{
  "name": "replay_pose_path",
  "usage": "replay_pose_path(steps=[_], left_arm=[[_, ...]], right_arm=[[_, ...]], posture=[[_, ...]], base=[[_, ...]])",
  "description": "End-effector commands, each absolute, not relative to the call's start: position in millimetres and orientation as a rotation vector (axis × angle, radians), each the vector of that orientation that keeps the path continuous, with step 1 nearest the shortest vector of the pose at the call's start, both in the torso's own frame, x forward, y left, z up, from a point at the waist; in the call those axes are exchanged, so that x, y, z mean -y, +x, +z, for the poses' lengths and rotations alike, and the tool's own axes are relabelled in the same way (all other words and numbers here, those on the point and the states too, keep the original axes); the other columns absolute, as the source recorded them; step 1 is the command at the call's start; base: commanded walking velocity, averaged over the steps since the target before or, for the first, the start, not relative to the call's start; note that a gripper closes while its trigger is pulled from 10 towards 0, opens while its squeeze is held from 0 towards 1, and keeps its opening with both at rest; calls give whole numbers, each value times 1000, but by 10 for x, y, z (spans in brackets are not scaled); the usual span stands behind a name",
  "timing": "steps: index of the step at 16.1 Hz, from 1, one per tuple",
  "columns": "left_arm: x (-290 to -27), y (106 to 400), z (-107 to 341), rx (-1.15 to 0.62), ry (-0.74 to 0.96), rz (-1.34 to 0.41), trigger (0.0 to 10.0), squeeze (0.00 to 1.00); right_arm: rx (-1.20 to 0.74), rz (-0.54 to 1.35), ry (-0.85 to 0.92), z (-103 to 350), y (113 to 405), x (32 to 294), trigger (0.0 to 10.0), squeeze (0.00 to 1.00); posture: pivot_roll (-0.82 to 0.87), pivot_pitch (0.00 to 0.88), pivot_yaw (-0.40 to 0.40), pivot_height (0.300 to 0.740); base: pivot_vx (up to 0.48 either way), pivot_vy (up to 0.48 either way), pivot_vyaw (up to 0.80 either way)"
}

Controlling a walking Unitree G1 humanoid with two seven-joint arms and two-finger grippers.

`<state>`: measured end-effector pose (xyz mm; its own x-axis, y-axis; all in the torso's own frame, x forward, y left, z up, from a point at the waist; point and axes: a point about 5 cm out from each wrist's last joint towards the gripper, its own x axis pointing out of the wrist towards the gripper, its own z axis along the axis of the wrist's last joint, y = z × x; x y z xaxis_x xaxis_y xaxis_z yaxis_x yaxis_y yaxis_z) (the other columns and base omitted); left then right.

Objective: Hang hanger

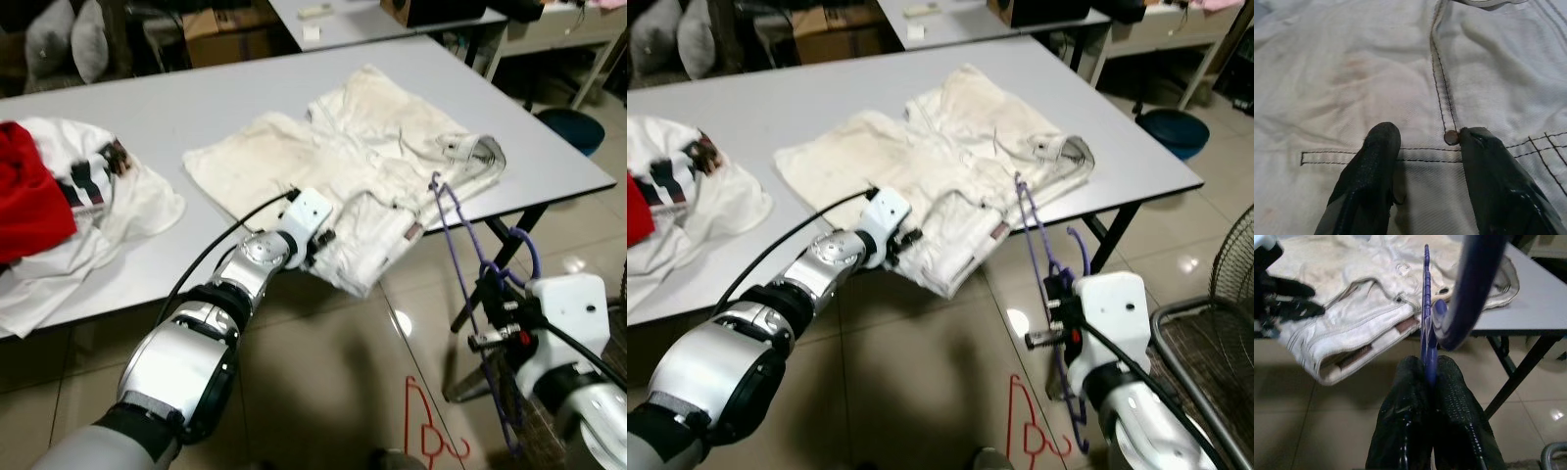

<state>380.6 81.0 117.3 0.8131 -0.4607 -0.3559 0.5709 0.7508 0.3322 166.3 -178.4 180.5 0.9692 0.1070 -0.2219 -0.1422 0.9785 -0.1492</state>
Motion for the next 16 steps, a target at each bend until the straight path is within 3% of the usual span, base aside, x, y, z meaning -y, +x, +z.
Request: replay_pose_path(steps=[1, 4, 5, 10, 11, 16], left_arm=[[-1042, 3766, 991, -366, 518, -490, 10000, 0], [-1233, 3791, 996, -391, 569, -417, 10000, 0], [-1446, 3823, 1039, -409, 637, -343, 10000, 0], [-2036, 3957, 1439, -361, 817, -142, 10000, 0], [-2150, 3987, 1591, -332, 796, -146, 10000, 0], [-2241, 4027, 1953, -195, 550, -282, 10000, 0]], right_arm=[[-222, 130, -176, 1842, 1593, 1802, 10000, 0], [-231, 125, -179, 1831, 1552, 1835, 10000, 0], [-233, 118, -182, 1829, 1542, 1852, 10000, 0], [-185, 96, -178, 1902, 1604, 1849, 10000, 0], [-174, 95, -172, 1918, 1628, 1829, 10000, 0], [-123, 131, -110, 1921, 1828, 1714, 10000, 0]], posture=[[-283, 206, 63, 740], [-307, 221, 70, 740], [-312, 220, 76, 740], [-289, 180, 98, 740], [-278, 169, 100, 740], [-179, 99, 85, 740]], base=[[0, 0, 0], [0, 0, 0], [0, 0, 0], [0, 0, 0], [0, 0, 0], [0, 0, 0]])
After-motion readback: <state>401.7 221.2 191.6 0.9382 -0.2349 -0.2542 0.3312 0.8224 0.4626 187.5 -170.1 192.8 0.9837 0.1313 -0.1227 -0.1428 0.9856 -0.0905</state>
